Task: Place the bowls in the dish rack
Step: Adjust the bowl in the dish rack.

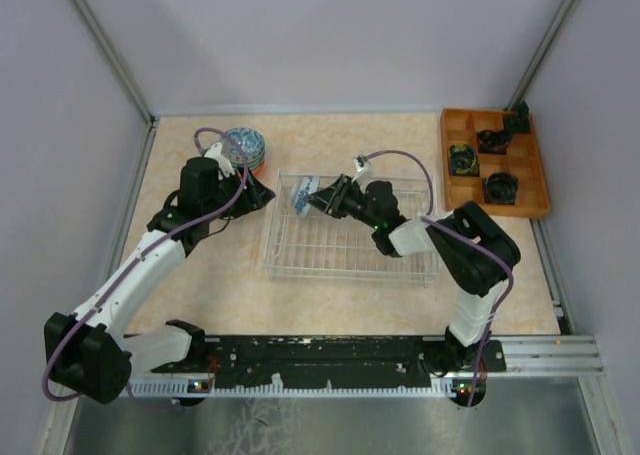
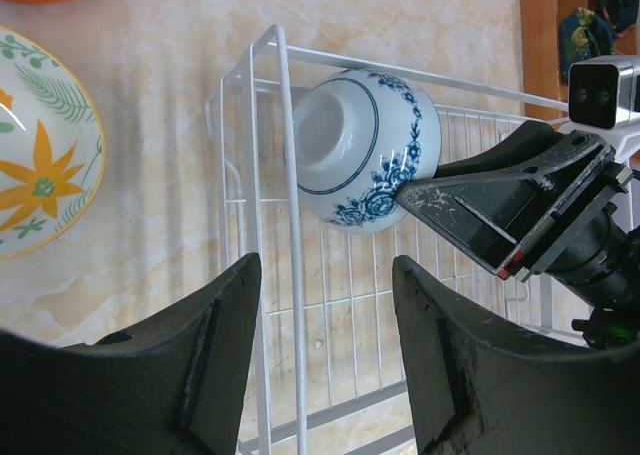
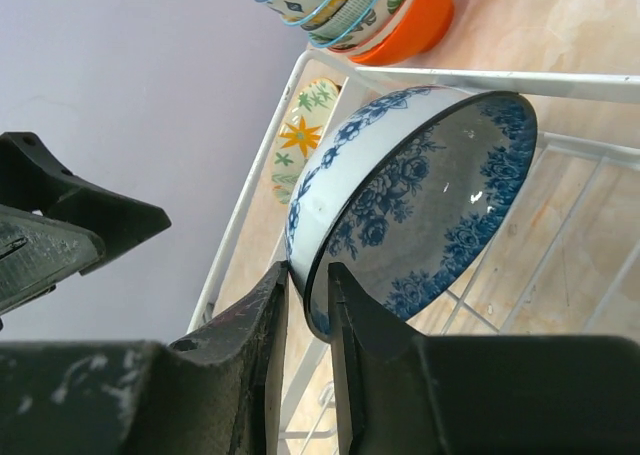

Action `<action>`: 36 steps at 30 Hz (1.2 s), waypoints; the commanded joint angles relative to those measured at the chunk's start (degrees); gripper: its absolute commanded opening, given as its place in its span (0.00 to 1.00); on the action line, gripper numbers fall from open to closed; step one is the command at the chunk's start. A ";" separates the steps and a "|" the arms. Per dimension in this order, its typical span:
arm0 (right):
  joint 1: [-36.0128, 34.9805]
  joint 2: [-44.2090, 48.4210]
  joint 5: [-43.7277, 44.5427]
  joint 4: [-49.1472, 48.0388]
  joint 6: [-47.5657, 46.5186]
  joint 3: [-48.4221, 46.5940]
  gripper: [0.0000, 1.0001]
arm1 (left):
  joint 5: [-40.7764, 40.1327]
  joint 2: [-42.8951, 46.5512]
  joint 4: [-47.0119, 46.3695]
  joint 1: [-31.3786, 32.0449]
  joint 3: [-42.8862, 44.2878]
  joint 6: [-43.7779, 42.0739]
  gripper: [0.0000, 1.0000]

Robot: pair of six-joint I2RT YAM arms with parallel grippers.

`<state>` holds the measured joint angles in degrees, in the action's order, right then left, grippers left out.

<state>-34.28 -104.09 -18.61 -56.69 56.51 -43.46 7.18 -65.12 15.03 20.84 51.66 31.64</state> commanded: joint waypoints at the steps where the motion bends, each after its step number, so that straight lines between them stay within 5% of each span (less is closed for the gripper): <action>1: 0.44 2.33 5.38 7.31 -4.45 1.10 0.22 | 1.12 0.16 -1.49 -0.35 1.43 -0.43 0.61; 19: 0.90 5.85 9.75 17.89 -10.53 2.62 0.38 | 1.58 0.22 -1.50 -0.30 1.80 -0.26 0.61; 36: 2.62 7.76 9.89 18.38 -10.90 4.20 0.39 | 1.79 -0.16 -1.32 -0.30 2.63 -0.23 0.60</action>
<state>-33.41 -96.38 -13.47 -43.03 48.38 -39.77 8.38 -65.14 14.96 20.84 51.88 31.66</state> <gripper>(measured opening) 0.389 0.604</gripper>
